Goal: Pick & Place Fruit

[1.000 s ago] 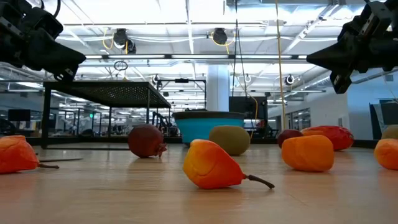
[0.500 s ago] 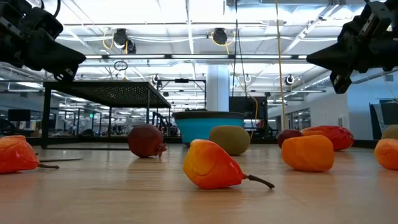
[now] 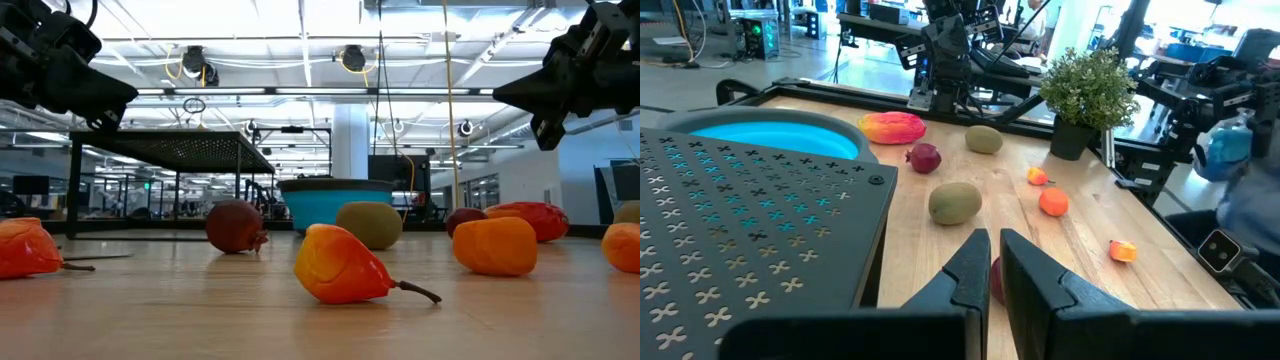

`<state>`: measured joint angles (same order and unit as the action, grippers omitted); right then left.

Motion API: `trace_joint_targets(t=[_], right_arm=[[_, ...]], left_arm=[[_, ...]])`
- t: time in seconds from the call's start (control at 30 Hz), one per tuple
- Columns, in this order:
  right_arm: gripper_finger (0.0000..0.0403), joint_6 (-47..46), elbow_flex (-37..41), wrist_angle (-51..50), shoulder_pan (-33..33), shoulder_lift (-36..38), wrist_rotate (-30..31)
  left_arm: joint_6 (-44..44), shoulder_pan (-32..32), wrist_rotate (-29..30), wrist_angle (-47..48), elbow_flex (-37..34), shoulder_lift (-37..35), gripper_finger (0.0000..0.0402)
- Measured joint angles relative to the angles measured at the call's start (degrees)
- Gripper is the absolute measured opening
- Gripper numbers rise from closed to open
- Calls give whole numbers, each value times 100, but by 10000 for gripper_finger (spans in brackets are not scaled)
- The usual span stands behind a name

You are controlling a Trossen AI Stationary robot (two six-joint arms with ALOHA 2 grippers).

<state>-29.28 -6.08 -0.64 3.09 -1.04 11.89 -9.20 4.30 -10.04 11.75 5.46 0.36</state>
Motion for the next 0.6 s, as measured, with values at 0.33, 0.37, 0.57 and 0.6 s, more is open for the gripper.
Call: trace_joint_targets(t=[0.33, 0.37, 0.57, 0.6], right_arm=[[0, 148, 25, 363, 0, 1, 8], [0, 149, 25, 365, 0, 1, 8], [0, 148, 23, 386, 0, 1, 5], [0, 147, 20, 386, 0, 1, 5]], left_arm=[[0, 0, 1, 2, 2, -1, 26], [0, 2, 2, 2, 0, 0, 26], [0, 0, 2, 2, 0, 0, 26], [0, 2, 0, 0, 2, 0, 26]])
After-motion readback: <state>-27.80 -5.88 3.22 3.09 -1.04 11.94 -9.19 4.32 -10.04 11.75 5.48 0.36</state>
